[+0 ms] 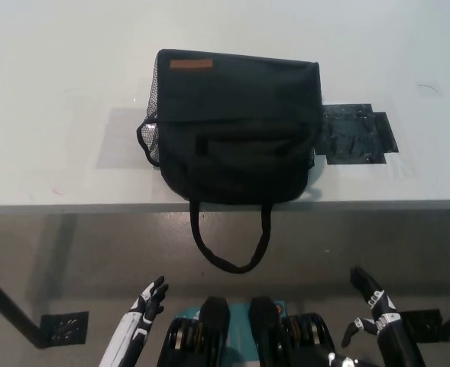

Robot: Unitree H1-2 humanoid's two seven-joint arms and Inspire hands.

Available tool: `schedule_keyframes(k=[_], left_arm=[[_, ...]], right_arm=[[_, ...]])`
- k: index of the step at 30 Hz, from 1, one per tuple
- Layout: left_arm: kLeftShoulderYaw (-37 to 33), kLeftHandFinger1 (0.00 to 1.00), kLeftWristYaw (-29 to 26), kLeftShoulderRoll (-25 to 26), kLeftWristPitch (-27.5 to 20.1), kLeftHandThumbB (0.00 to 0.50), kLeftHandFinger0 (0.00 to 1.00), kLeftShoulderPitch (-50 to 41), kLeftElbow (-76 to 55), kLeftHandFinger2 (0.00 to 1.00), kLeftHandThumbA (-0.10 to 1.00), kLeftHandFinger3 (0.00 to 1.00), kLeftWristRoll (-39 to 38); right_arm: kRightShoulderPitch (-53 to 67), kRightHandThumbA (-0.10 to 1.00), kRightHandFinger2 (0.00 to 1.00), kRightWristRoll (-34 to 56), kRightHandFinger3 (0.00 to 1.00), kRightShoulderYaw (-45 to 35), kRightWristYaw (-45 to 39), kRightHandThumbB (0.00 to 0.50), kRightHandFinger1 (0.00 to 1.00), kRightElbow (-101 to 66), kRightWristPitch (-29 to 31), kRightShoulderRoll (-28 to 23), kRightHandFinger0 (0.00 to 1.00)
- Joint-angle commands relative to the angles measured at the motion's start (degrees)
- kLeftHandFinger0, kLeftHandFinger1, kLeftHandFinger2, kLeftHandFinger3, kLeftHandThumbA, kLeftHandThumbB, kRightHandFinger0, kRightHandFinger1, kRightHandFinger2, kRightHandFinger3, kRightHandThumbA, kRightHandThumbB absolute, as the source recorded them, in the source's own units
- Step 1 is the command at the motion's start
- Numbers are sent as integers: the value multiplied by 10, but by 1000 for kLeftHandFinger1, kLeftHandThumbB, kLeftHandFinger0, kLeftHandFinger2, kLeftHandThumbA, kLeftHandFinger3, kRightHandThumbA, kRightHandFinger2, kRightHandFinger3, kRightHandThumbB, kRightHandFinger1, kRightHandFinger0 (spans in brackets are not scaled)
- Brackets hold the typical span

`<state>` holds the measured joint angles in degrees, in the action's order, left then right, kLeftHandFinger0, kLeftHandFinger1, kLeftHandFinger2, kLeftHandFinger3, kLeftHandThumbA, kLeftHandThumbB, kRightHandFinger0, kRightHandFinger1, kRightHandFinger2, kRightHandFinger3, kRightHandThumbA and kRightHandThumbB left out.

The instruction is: A soft travel bag is kept infront of the robot in the middle of the desk and the robot uses both its hands to press it to reduce its size

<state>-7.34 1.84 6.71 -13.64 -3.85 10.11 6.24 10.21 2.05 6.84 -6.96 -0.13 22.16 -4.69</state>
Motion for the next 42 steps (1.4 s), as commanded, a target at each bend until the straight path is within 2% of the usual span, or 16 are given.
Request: schedule_keyframes(k=[1, 2, 6, 15, 16, 17, 19, 21, 22, 23, 24, 25, 28, 31, 34, 42], left_arm=[[3, 1000, 4, 8, -23, 227, 1000, 10, -10, 1000, 1000, 1000, 6], [4, 1000, 5, 8, -20, 232, 1000, 10, -12, 1000, 1000, 1000, 5], [3, 1000, 6, 7, -14, 258, 1000, 12, -15, 1000, 1000, 1000, 6], [20, 1000, 32, -11, -109, 234, 1000, 12, 7, 1000, 1000, 1000, -86], [29, 1000, 18, -19, -130, 251, 889, 12, 13, 1000, 1000, 1000, -79], [32, 1000, 12, -20, -133, 272, 496, 16, 15, 1000, 1000, 1000, -72], [38, 1000, 2, -22, -133, 285, 120, 19, 15, 1000, 1000, 1000, -59], [42, 1000, 7, -24, -133, 314, 13, 20, 16, 1000, 1000, 1000, -62], [42, 1000, 13, -24, -133, 311, 15, 21, 16, 1000, 1000, 1000, -68], [43, 1000, 31, -26, -133, 296, 255, 20, 16, 1000, 1000, 1000, -90], [41, 1000, 55, -25, -133, 238, 747, 20, 13, 1000, 1000, 1000, -115], [40, 1000, 68, -22, -133, 245, 1000, 21, 11, 1000, 1000, 1000, -123], [29, 1000, 49, -11, -133, 234, 1000, 25, 1, 1000, 1000, 1000, -66], [9, 1000, 7, 3, -133, 332, 1000, 21, -20, 1000, 1000, 1000, -2], [1, 1000, -5, 15, -133, 333, 1000, 24, -52, 1000, 1000, 1000, 17], [38, 1000, 21, 34, -98, 425, 1000, 77, -216, 1000, 1000, 1000, 23]], right_arm=[[-15, 1000, 1000, 28, 1000, -8, -14, 83, 1000, -14, 48, 6, 832], [-15, 1000, 1000, 25, 1000, -8, -13, 100, 1000, -15, 48, 6, 1000], [-16, 1000, 1000, -15, 1000, -9, 2, 180, 1000, -23, 48, 3, 1000], [-20, 1000, 1000, -29, 1000, -14, 14, 173, 1000, -24, 48, 3, 1000], [-19, 1000, 1000, -27, 1000, -16, 14, 176, 1000, -25, 48, 4, 1000], [-23, 1000, 1000, -27, 1000, -18, 15, 178, 1000, -23, 48, 6, 1000], [-27, 1000, 1000, -31, 1000, -20, 19, 192, 1000, -22, 48, 8, 1000], [-26, 1000, 1000, -35, 1000, -23, 23, 215, 1000, -21, 48, 11, 1000], [-26, 1000, 1000, -35, 1000, -24, 24, 215, 1000, -20, 48, 12, 1000], [-26, 1000, 1000, -38, 1000, -24, 27, 204, 1000, -20, 48, 12, 1000], [-28, 1000, 1000, -40, 1000, -24, 28, 198, 1000, -19, 48, 12, 1000], [-28, 1000, 1000, -39, 1000, -24, 29, 190, 1000, -19, 48, 13, 1000], [-29, 1000, 1000, -41, 1000, -20, 30, 156, 1000, -23, 48, 11, 1000], [-29, 1000, 1000, -138, 1000, -8, 89, 154, 1000, -40, 48, -8, 1000], [-35, 1000, 1000, -173, 1000, 7, 120, 126, 1000, -64, 48, -28, 1000], [-80, 1000, 1000, -191, 1000, -41, 89, 185, 1000, -161, 20, -15, 1000]])
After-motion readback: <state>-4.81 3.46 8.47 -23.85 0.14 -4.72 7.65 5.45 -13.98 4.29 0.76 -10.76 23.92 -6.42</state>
